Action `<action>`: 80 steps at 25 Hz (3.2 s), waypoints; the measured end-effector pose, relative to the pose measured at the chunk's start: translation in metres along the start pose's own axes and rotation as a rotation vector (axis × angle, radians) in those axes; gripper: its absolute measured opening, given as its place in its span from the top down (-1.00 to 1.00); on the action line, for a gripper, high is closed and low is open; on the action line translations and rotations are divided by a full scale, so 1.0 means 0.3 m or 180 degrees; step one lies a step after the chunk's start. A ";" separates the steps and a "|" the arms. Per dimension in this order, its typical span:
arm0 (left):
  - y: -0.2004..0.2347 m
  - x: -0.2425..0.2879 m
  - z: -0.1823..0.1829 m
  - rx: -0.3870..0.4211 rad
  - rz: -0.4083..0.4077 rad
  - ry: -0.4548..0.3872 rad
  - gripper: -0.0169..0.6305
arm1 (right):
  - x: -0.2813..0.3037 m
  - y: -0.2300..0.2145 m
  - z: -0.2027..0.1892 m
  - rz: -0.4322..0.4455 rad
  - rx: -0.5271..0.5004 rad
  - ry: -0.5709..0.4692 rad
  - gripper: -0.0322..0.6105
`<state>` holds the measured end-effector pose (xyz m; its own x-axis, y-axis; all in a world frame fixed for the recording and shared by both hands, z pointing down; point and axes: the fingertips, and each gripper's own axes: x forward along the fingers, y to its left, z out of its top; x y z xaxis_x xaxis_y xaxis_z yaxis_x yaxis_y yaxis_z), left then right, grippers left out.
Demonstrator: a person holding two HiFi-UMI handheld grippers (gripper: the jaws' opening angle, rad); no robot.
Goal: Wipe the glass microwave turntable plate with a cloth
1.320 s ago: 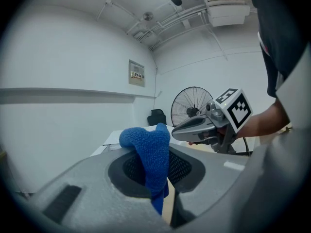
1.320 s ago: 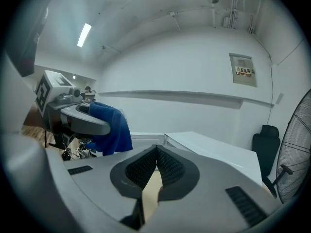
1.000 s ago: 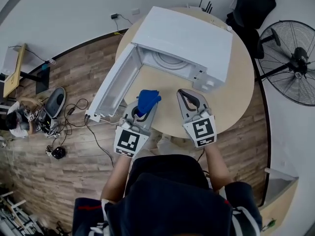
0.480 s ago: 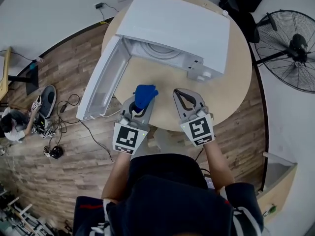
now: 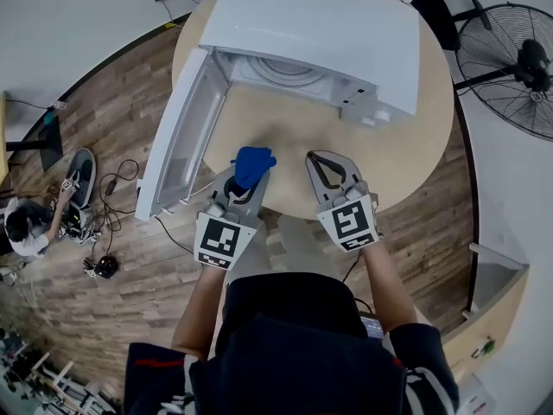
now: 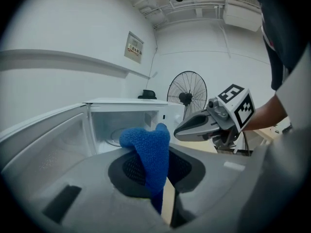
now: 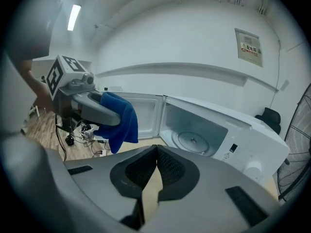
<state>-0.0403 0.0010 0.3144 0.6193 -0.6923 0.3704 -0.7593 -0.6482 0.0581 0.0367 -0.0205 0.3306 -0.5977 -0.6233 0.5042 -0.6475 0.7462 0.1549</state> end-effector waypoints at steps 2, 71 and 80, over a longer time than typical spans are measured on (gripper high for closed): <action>0.009 0.016 -0.016 0.0023 -0.0059 0.0014 0.78 | 0.033 0.007 -0.032 0.0031 -0.0094 0.0093 0.87; 0.220 0.393 -0.435 0.0180 -0.0171 -0.0093 0.78 | 0.624 -0.376 -0.369 -0.1248 -0.0700 0.0649 -0.01; 0.248 0.392 -0.439 0.0017 -0.0149 -0.0121 0.78 | 0.641 -0.380 -0.370 -0.1285 -0.0738 0.0699 -0.01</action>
<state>-0.0503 -0.0869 0.4843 0.6613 -0.6727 0.3319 -0.7283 -0.6817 0.0694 0.0481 -0.1994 0.5041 -0.1920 -0.8273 0.5280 -0.6694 0.5038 0.5459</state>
